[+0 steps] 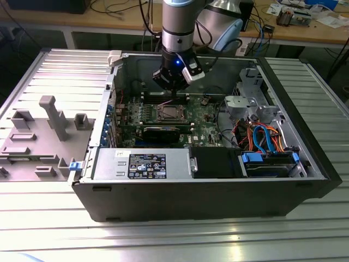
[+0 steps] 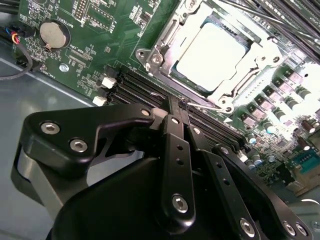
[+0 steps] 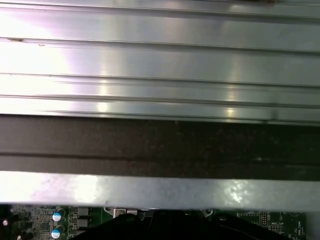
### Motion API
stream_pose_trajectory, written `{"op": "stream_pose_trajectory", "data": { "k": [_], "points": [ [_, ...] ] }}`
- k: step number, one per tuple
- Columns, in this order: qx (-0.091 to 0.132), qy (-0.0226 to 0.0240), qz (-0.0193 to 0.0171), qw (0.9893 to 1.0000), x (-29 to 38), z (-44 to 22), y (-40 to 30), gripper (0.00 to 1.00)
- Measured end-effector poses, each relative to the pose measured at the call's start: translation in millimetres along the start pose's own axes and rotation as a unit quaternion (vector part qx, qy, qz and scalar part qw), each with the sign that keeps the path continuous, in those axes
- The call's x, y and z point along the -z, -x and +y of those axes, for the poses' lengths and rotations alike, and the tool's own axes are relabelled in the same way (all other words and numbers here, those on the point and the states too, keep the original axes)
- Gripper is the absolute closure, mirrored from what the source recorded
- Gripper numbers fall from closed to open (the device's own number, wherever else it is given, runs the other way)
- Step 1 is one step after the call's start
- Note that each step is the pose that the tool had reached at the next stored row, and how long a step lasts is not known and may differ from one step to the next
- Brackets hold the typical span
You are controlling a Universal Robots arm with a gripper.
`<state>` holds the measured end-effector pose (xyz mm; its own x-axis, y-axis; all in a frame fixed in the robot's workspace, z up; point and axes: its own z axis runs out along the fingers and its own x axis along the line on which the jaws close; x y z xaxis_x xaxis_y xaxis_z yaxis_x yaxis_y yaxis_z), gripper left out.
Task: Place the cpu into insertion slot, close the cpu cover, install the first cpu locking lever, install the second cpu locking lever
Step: 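Install the first cpu locking lever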
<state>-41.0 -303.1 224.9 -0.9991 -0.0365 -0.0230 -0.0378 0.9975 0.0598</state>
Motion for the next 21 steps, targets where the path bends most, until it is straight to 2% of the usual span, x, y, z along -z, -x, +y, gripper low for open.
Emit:
{"op": "stream_pose_trajectory", "data": {
  "k": [8, 19, 21],
  "points": [
    [0.000, 0.0000, 0.0000, 1.0000, -9.5, -0.7, 3.9, 0.89],
    [-0.003, 0.0000, 0.0007, 1.0000, -16.9, -1.2, 5.8, 0.89],
    [-0.004, 0.0000, 0.0019, 1.0000, -18.0, -1.4, 6.7, 0.89]
  ]
}}
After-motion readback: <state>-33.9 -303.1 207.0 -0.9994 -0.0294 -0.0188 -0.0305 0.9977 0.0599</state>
